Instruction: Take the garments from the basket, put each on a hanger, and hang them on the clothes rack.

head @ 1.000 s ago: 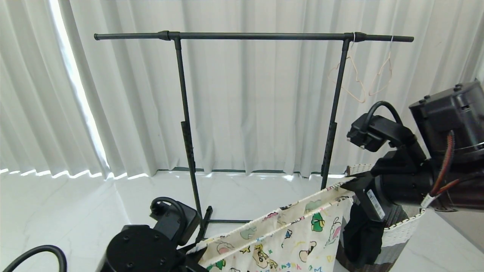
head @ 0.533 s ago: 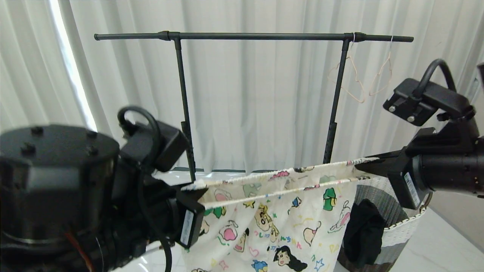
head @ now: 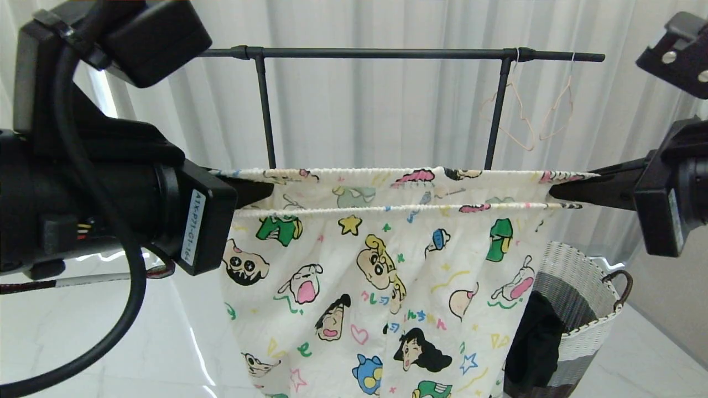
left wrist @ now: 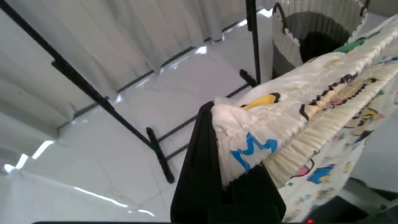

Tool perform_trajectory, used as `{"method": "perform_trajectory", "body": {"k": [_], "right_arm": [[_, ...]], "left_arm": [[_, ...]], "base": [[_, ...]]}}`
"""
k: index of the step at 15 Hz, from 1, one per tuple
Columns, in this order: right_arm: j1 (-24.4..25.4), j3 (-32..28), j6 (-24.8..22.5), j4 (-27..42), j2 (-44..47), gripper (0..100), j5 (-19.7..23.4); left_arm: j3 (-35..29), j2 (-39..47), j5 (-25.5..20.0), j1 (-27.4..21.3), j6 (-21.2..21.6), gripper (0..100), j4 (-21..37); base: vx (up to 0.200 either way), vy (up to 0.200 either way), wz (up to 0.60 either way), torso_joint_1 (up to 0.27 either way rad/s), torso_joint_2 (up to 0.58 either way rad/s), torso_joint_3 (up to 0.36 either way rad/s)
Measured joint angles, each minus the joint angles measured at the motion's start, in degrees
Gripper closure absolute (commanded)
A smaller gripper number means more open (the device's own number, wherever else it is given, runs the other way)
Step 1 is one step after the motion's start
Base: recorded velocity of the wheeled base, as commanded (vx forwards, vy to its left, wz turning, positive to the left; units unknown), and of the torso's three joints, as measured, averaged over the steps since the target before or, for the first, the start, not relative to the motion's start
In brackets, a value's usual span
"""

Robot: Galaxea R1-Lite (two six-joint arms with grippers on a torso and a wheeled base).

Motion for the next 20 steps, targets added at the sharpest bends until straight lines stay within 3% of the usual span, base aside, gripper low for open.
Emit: {"method": "perform_trajectory", "body": {"k": [2,5,7,10,12,14,16,20], "right_arm": [[1.32,0.00,0.07,4.88,-2.02,100,1.18],[7.44,-0.02,0.20,11.91,-5.94,100,3.10],[12.15,-0.05,0.29,14.19,-7.53,100,3.23],[13.99,-0.28,0.40,13.82,-7.89,100,3.21],[13.04,-0.44,1.06,7.89,-6.86,100,3.01],[10.39,-1.02,1.54,0.34,-4.30,100,2.94],[8.94,-4.05,1.63,-0.76,-1.00,100,3.15],[8.30,-13.87,1.63,-1.06,7.00,100,4.39]], "left_arm": [[0.56,0.20,-0.16,-0.30,3.10,100,-6.13],[-0.24,3.40,-1.26,-0.38,5.62,100,-18.26],[-2.26,5.85,-2.16,-0.35,5.92,100,-19.96],[-2.83,7.09,-2.07,-0.02,5.97,100,-20.02],[-2.50,6.18,-1.96,-0.02,5.97,100,-17.41],[-1.97,3.21,-1.87,-0.59,5.97,100,-9.64],[-0.94,-0.77,-1.96,-3.22,5.51,100,-1.73],[1.96,-6.08,-1.97,-16.59,-0.76,100,3.63]], "base": [[0.000,0.000,0.00,0.000,0.00,0.000],[0.000,0.000,0.00,0.000,0.00,0.000],[0.000,0.000,0.00,0.000,0.00,0.000],[0.000,0.000,0.00,0.000,0.00,0.000],[0.000,0.000,0.00,0.000,0.00,0.000],[0.000,0.000,0.00,0.000,0.00,0.000],[0.000,0.000,0.00,0.000,0.00,0.000],[0.000,0.000,0.00,0.000,0.00,0.000]]}}
